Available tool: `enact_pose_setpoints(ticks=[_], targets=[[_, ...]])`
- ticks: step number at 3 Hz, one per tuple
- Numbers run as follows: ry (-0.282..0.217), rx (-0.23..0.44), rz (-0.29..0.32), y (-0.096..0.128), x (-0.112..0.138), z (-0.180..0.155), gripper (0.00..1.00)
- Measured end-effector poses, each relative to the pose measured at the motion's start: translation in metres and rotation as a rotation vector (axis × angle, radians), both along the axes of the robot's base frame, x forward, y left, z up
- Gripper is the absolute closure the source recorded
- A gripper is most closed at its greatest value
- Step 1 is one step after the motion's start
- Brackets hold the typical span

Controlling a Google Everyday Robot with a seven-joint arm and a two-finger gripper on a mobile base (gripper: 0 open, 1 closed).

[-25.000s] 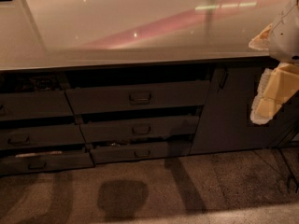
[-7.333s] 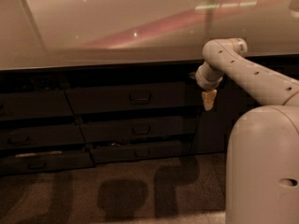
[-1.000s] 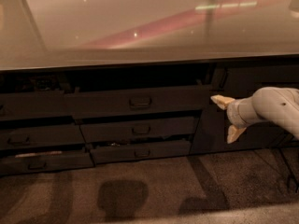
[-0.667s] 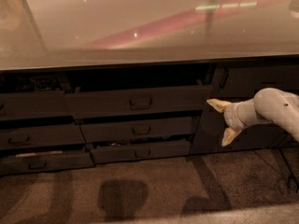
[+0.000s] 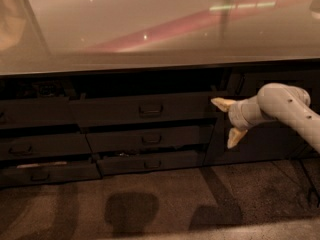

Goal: Open top drawer

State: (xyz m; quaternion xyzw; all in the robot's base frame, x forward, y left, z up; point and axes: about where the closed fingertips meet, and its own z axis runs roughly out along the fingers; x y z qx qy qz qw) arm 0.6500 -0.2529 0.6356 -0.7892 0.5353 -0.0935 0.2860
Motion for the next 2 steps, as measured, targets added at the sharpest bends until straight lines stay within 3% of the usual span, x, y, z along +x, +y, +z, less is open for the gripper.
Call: enact_pose_setpoints(ticks=[2], targets=[[-0.035, -0.029, 0.048, 0.081, 0.028, 0.058, 0.0]])
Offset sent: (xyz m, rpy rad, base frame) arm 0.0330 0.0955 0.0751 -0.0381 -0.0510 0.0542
